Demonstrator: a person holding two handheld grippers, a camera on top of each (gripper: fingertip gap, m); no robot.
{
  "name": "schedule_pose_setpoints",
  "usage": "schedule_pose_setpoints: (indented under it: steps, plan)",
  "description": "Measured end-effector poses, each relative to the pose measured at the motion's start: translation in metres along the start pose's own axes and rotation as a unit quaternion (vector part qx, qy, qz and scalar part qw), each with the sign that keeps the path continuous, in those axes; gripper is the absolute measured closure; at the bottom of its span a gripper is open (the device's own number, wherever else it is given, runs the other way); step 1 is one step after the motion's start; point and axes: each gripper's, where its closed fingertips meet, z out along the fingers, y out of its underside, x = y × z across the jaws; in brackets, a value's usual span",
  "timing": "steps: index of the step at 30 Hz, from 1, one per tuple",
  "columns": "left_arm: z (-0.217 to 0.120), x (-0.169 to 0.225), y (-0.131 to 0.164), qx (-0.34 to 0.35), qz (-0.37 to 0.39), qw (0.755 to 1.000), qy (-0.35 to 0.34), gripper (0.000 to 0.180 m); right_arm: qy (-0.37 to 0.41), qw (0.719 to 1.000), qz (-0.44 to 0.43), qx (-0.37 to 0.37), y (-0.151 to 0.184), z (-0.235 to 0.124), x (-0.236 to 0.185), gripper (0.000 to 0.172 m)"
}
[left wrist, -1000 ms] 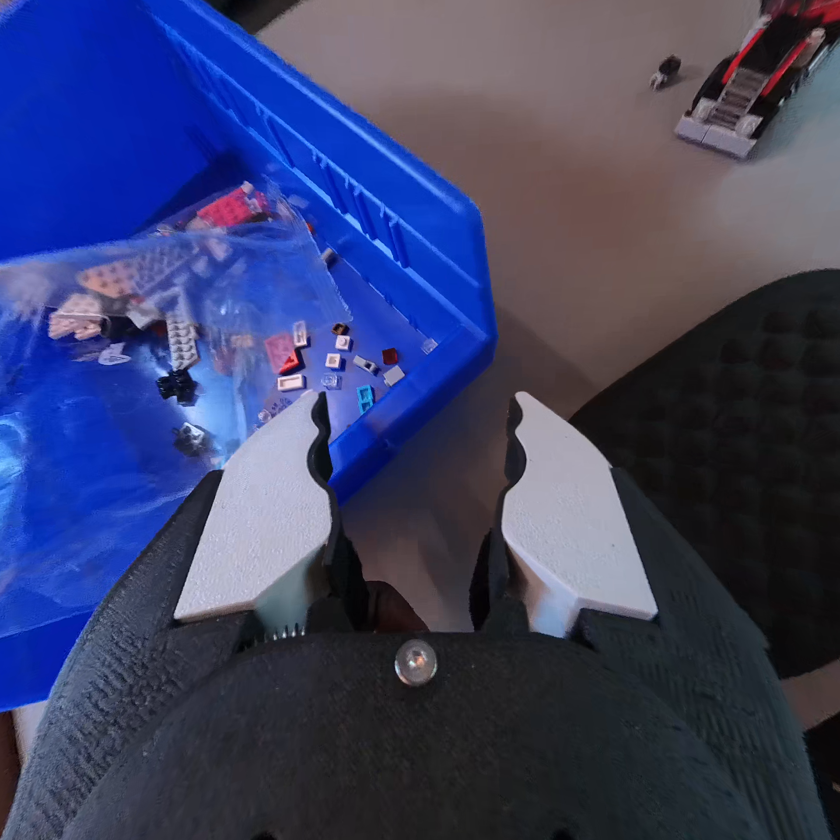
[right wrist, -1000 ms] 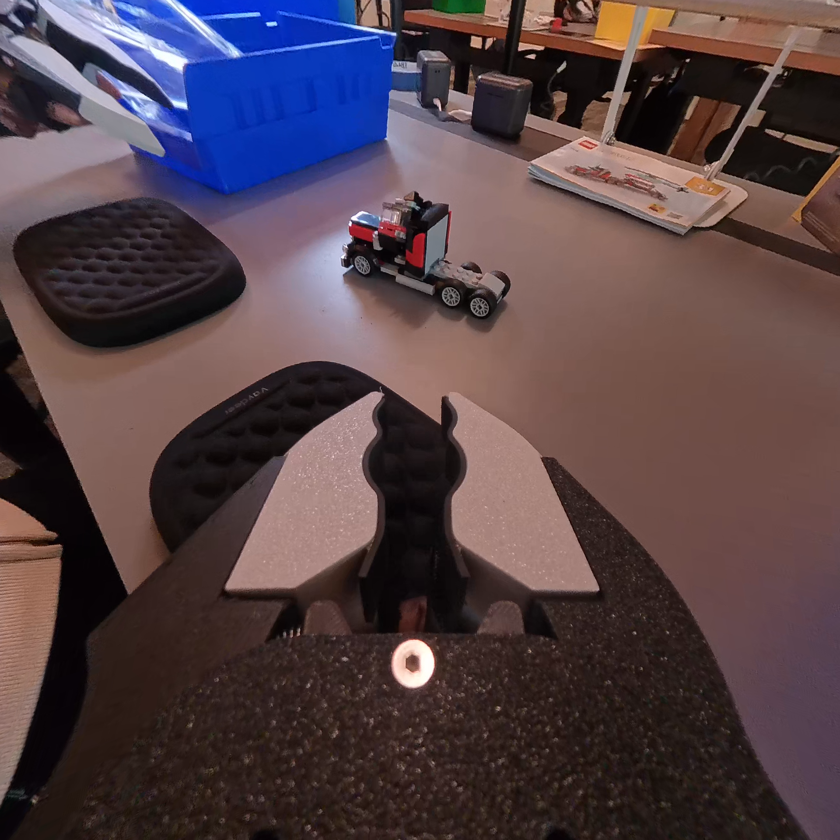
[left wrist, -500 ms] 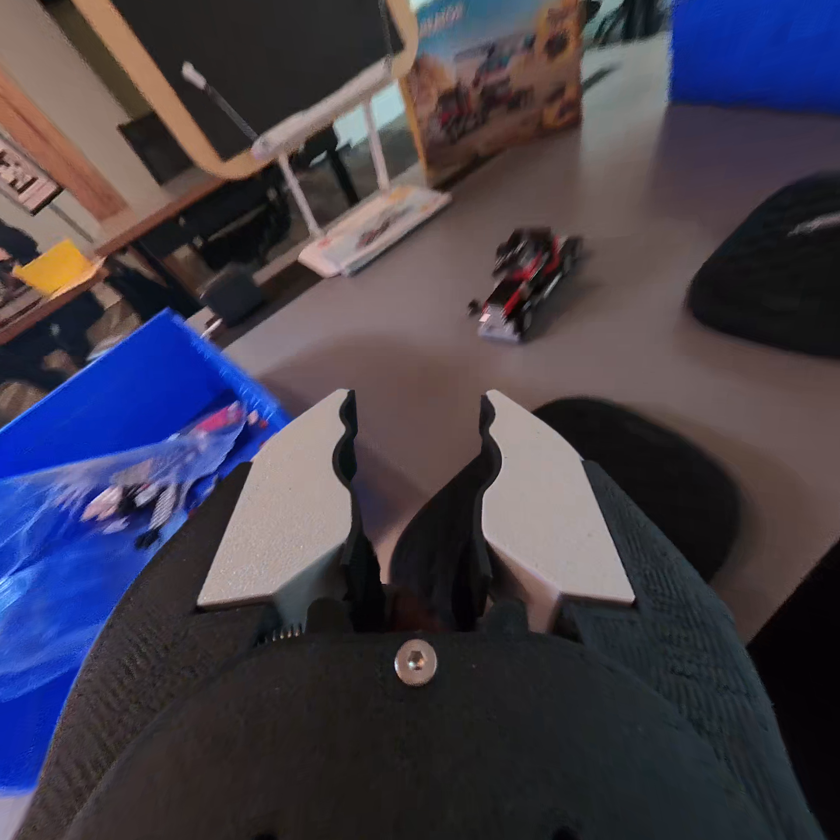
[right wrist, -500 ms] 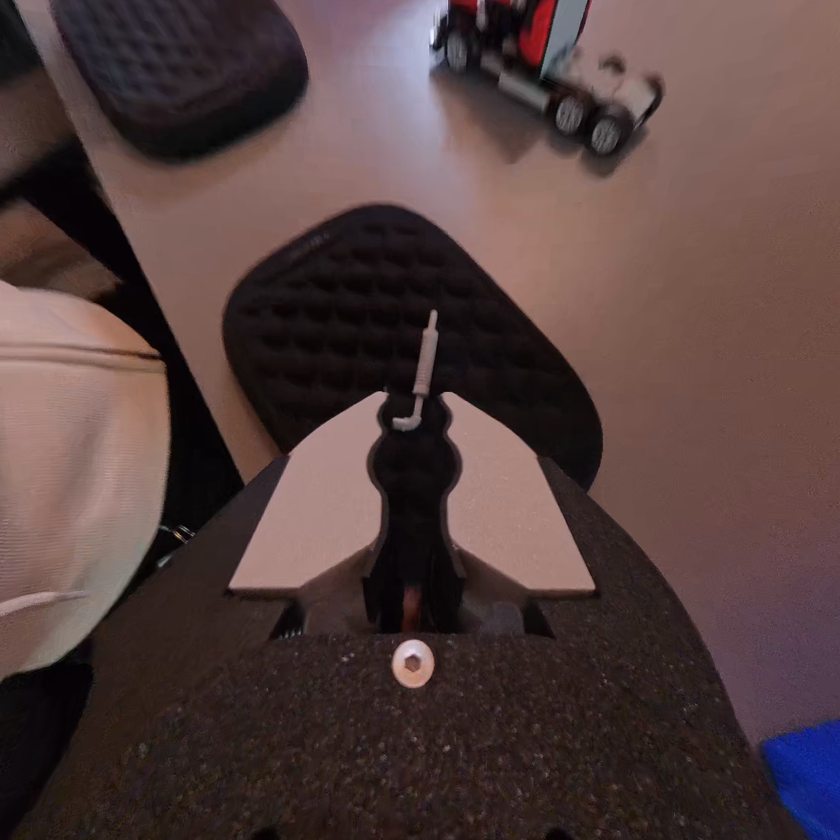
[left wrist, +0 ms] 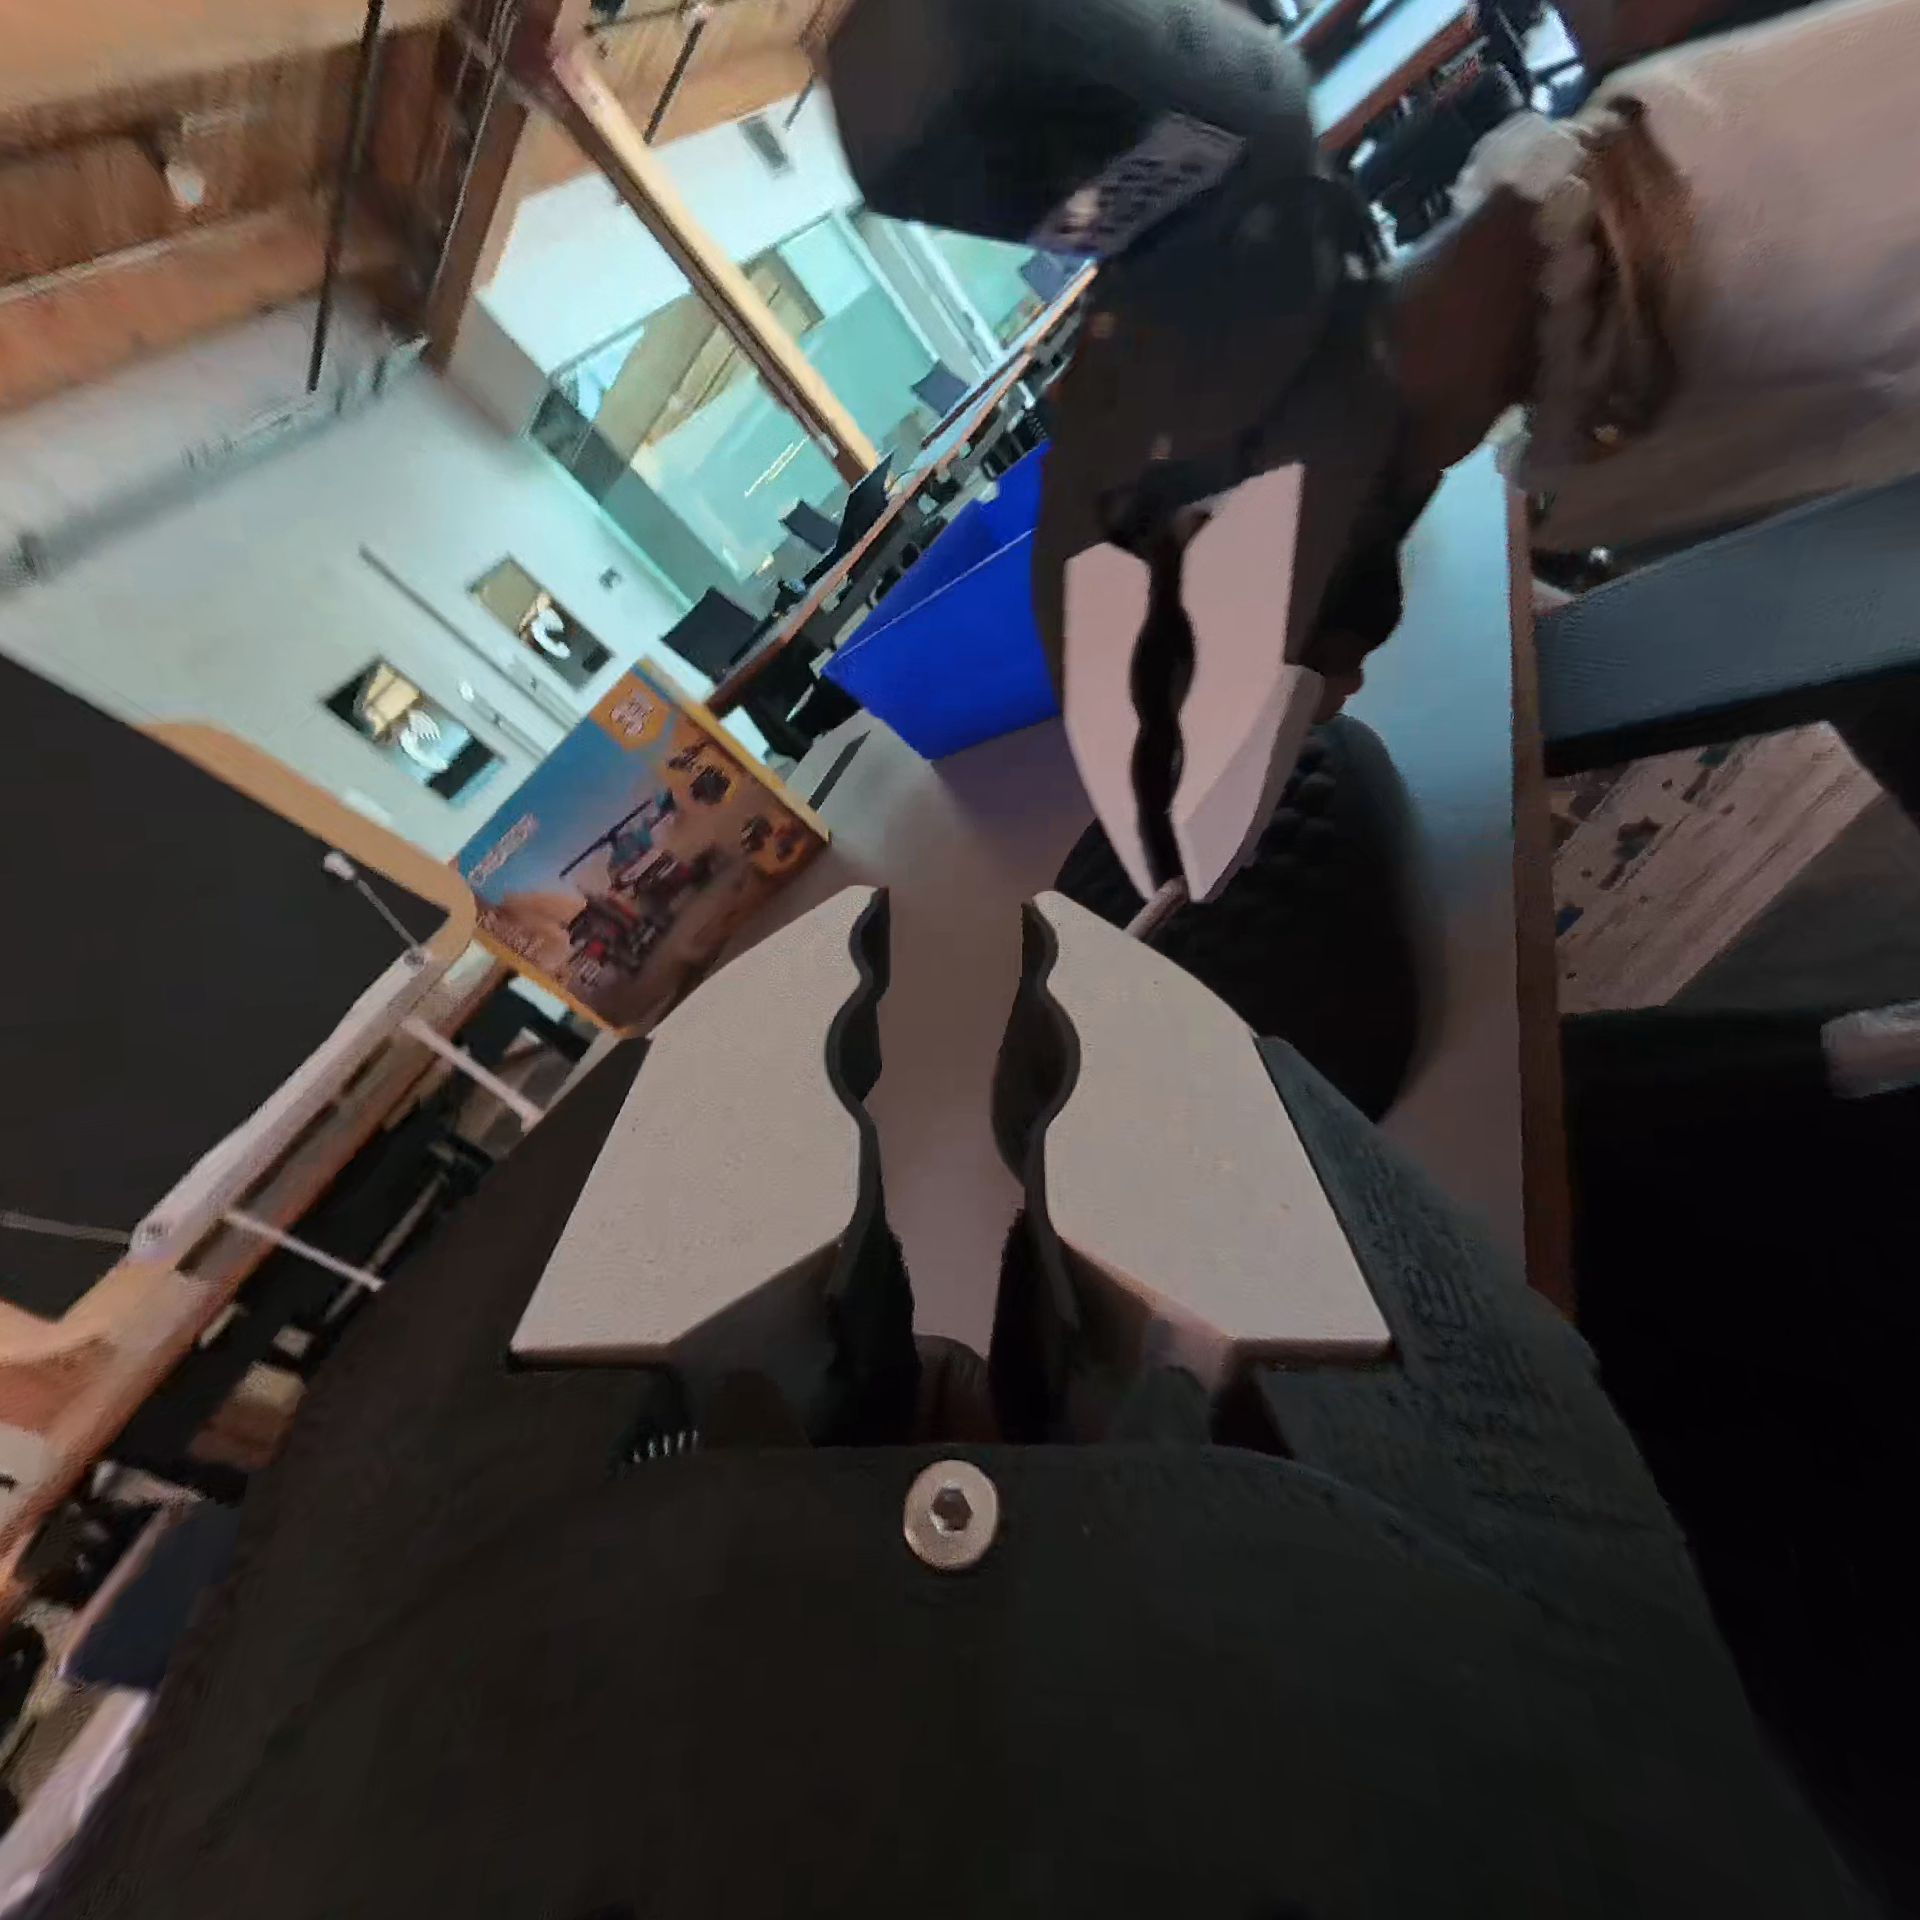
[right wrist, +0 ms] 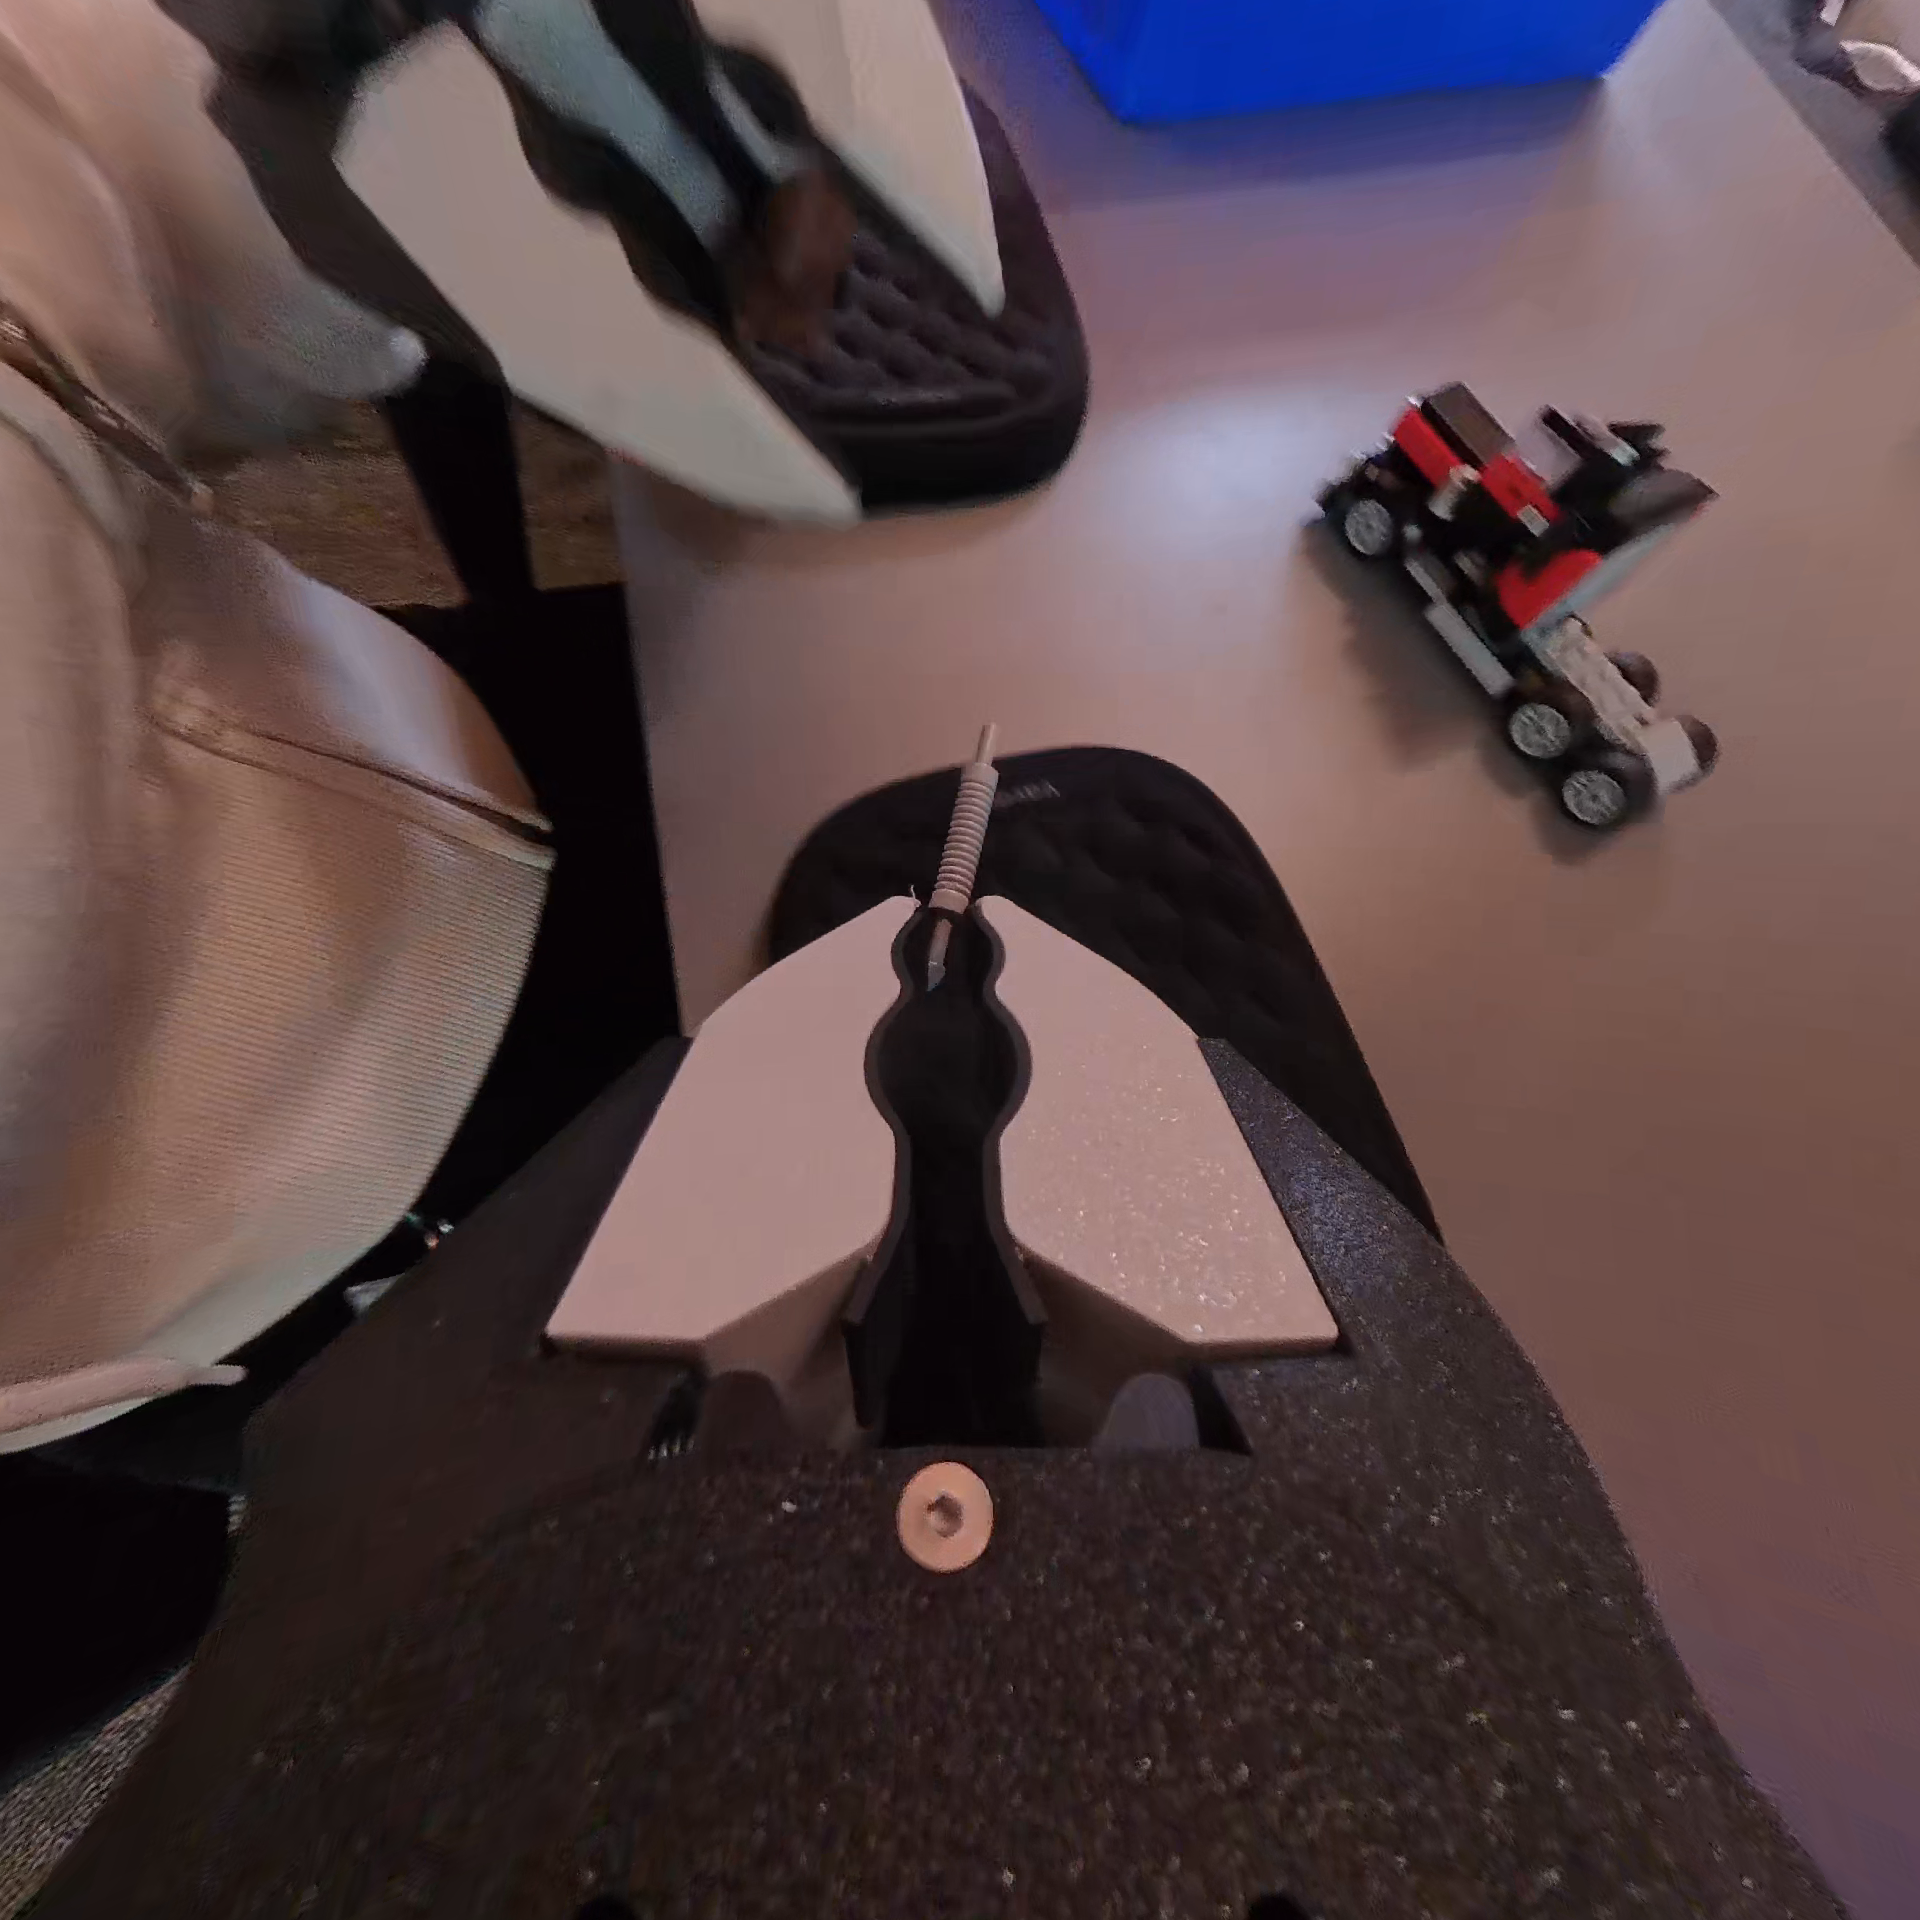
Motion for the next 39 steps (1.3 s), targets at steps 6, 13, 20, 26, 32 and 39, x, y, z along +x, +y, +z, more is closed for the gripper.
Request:
schedule_pose_setpoints:
  steps: [6, 13, 20, 26, 32, 39]
  plan:
    - [0.002, 0.021, 0.008, -0.014, 0.027, 0.998, 0.049, 0.151, -0.053, 0.998, -0.019, 0.020, -0.017, 0.005, -0.024, 0.165]
    - [-0.010, 0.028, 0.023, -0.041, 0.036, 0.994, 0.100, 0.157, -0.055, 0.997, -0.036, 0.036, -0.027, 0.003, -0.029, 0.165]
    - [-0.014, 0.035, 0.018, -0.038, 0.042, 0.990, 0.127, 0.176, -0.060, 0.996, -0.047, 0.046, -0.034, 0.006, -0.033, 0.165]
    - [-0.021, 0.020, 0.020, -0.061, -0.001, 0.992, 0.113, 0.178, 0.025, 0.991, -0.043, 0.121, -0.058, -0.004, -0.009, 0.149]
    - [-0.090, -0.081, 0.066, -0.201, -0.076, 0.974, -0.074, 0.177, 0.088, 0.985, -0.006, 0.149, -0.051, -0.013, 0.016, 0.143]
    - [-0.259, -0.182, 0.110, -0.425, -0.132, 0.838, -0.315, 0.177, 0.095, 0.989, 0.010, 0.116, -0.030, 0.002, 0.025, 0.143]
